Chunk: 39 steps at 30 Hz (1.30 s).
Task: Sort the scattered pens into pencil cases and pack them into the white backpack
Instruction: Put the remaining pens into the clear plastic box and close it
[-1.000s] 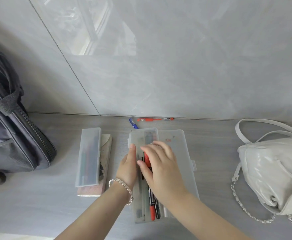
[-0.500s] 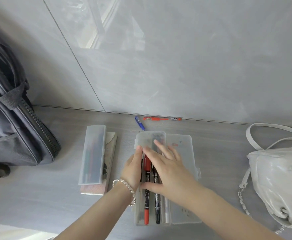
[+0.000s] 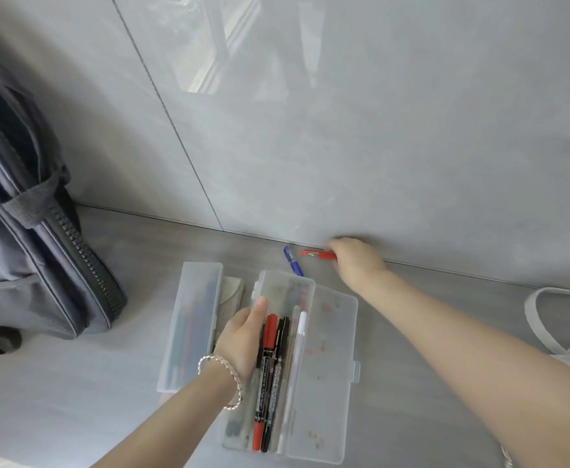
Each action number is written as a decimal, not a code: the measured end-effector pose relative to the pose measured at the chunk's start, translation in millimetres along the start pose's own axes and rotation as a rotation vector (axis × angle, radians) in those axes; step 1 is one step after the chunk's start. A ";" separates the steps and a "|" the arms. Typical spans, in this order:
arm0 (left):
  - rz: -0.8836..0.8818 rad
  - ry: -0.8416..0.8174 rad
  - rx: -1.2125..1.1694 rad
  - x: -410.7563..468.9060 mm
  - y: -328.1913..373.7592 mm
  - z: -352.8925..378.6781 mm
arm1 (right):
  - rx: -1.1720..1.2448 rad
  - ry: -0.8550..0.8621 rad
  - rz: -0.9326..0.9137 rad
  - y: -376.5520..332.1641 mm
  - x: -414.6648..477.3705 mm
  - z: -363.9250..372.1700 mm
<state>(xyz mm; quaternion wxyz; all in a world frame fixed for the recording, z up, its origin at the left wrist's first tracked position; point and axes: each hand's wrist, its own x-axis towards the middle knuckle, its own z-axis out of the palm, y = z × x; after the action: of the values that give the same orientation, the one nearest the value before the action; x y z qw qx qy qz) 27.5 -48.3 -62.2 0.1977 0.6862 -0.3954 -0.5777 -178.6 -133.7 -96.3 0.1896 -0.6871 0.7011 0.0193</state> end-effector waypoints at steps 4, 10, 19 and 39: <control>-0.021 0.056 -0.032 11.4 -2.3 -13.9 | -0.361 -0.015 -0.135 -9.9 9.3 12.3; -0.053 0.098 -0.014 24.3 -6.2 -30.4 | 0.041 -0.070 0.051 -30.6 18.7 7.6; -0.033 0.111 0.030 17.1 -14.2 -42.3 | 0.119 -0.269 0.230 -63.3 22.6 13.3; -0.030 -0.259 -0.324 -26.6 2.7 18.2 | 1.017 0.071 -0.100 -79.7 -167.7 -52.9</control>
<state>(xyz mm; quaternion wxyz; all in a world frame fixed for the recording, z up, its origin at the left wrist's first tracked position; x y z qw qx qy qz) 8.9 -26.0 -47.9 0.2442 0.5713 -0.3090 -0.7200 -116.7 7.0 20.4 0.4766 -0.5412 0.5940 -0.3566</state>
